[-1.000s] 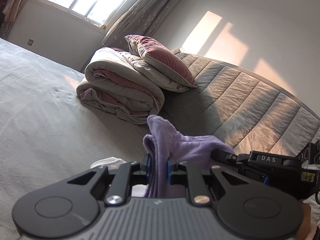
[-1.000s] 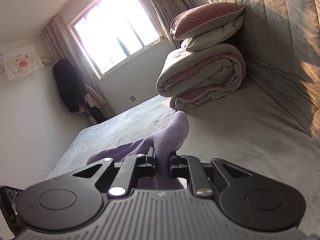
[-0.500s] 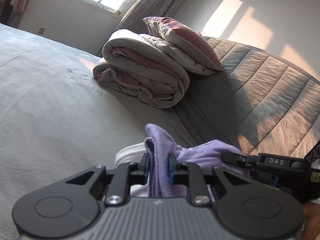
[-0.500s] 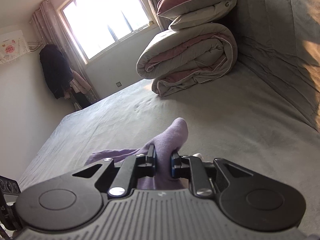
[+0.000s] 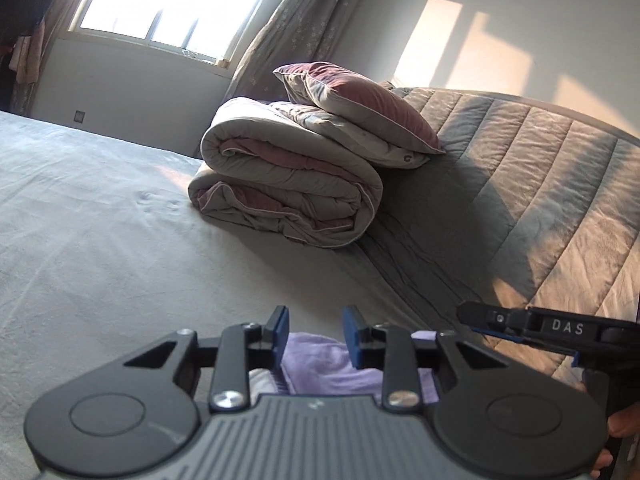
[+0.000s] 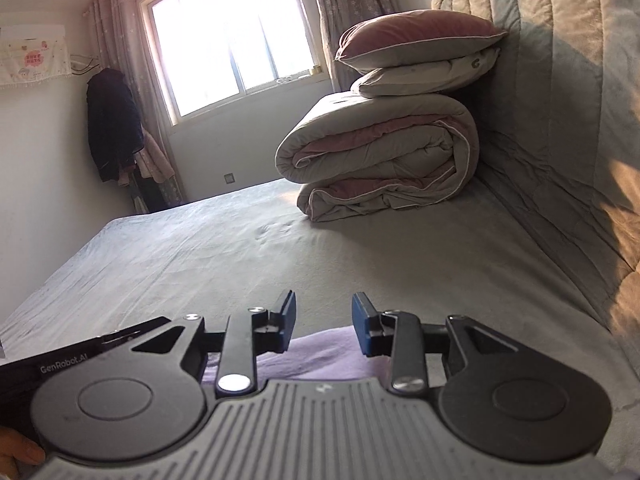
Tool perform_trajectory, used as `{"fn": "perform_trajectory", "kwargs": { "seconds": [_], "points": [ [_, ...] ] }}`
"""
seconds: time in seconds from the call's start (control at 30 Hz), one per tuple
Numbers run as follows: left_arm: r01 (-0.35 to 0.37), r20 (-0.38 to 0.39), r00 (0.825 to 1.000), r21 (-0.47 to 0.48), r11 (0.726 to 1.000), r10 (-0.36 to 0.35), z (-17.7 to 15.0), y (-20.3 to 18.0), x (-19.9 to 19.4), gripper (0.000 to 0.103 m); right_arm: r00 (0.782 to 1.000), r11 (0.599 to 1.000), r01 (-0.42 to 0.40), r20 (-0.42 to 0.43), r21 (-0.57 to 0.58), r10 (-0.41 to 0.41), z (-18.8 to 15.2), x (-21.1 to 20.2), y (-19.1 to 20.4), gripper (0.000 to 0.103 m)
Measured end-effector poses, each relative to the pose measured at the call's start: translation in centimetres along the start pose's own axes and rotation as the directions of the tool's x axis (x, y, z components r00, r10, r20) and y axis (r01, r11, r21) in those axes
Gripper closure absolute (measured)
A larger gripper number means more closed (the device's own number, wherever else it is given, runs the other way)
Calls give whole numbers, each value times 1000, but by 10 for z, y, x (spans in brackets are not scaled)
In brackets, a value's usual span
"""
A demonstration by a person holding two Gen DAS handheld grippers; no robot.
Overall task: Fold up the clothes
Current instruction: 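Lower the garment onto the folded clothes stack and open both grippers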
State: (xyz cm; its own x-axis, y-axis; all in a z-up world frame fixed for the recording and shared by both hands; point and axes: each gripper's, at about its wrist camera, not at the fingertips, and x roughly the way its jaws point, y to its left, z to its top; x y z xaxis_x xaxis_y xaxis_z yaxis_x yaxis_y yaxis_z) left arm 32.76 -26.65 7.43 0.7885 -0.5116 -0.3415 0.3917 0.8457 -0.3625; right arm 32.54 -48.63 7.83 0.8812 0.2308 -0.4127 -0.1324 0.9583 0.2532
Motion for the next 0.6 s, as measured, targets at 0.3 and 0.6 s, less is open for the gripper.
{"fn": "perform_trajectory", "kwargs": {
  "seconds": [0.3, 0.6],
  "points": [
    [-24, -11, 1000, 111, 994, 25, -43, 1, 10, 73, 998, 998, 62, -13, -16, -62, -39, 19, -6, 75],
    [-30, 30, 999, 138, 990, 27, -27, -8, -14, 71, 997, 995, 66, 45, -70, -63, -35, -9, 10, 68]
  ]
}}
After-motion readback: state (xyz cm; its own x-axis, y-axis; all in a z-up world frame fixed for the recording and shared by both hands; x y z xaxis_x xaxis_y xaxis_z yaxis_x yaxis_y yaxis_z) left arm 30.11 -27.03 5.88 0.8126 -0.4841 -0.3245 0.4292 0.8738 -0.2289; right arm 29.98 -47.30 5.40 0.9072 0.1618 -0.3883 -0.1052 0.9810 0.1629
